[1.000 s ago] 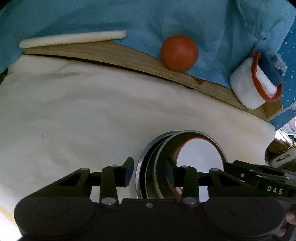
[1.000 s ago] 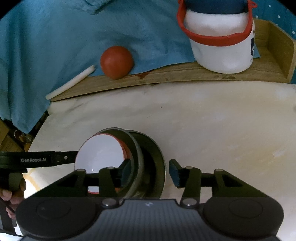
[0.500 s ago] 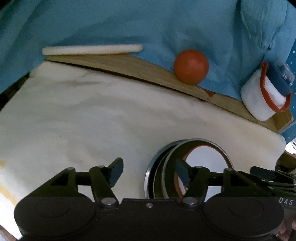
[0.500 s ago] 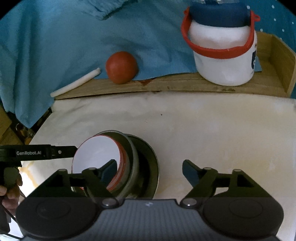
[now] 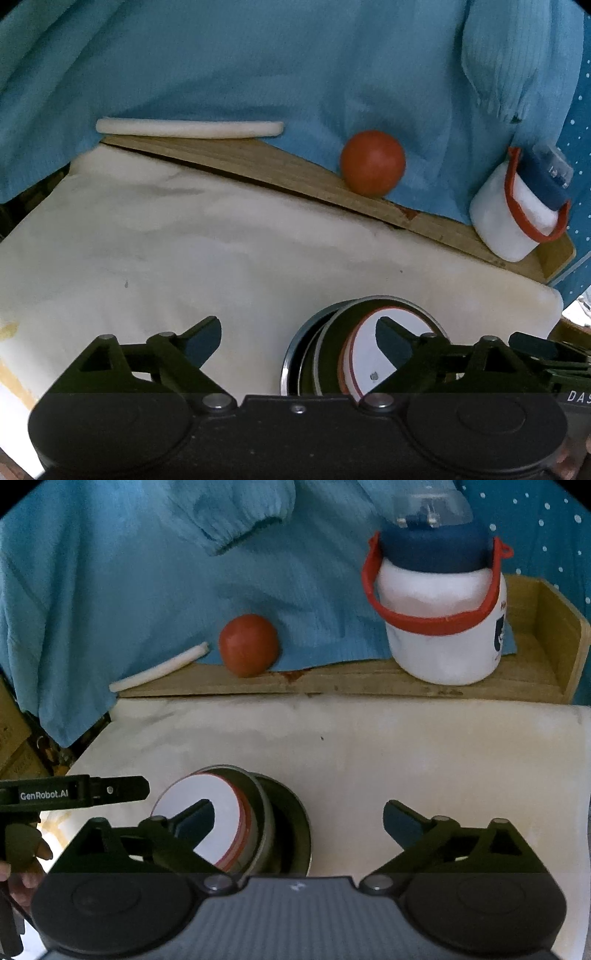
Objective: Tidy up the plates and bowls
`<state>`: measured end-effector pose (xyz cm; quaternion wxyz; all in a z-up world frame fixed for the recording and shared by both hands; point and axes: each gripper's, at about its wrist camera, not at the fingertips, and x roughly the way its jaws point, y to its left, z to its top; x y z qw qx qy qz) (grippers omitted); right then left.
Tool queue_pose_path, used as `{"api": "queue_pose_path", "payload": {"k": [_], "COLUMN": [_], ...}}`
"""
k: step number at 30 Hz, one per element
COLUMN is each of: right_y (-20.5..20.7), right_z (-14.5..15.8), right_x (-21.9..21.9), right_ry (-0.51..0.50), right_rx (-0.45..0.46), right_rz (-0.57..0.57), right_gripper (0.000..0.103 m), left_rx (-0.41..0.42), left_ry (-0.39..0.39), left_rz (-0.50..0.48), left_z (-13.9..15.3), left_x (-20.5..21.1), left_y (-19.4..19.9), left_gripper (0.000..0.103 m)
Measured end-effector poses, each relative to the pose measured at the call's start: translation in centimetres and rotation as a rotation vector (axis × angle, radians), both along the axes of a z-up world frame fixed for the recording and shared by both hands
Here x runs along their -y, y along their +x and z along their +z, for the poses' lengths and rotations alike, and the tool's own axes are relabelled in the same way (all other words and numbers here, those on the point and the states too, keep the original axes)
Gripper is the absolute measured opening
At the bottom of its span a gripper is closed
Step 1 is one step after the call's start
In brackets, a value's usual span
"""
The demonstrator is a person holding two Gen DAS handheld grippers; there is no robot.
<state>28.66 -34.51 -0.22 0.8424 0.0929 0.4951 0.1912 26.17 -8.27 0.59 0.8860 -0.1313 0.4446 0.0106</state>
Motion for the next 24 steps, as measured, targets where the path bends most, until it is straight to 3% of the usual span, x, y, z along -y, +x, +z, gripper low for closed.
{"api": "queue_pose_path", "payload": {"k": [3, 16, 24], "right_y": [0.0, -1.4, -2.9], "right_z": [0.2, 1.8, 2.6], "right_x": [-0.1, -0.7, -1.0], "right_ry": [-0.002, -0.025, -0.052], "right_rx": [0.021, 0.117, 0.144], "right_rz": [-0.009, -0.090, -0.110], "right_gripper": [0.103, 0.103, 0.103], "left_rx": [0.026, 0.128, 0.233], "left_ry": [0.001, 0.020, 0.091], "left_rz": [0.009, -0.013, -0.030], "left_z": [0.2, 1.6, 2.1], "left_x": [-0.1, -0.6, -0.1], "left_y": [-0.4, -2.0, -3.6], "left_gripper": [0.101, 0.102, 0.102]}}
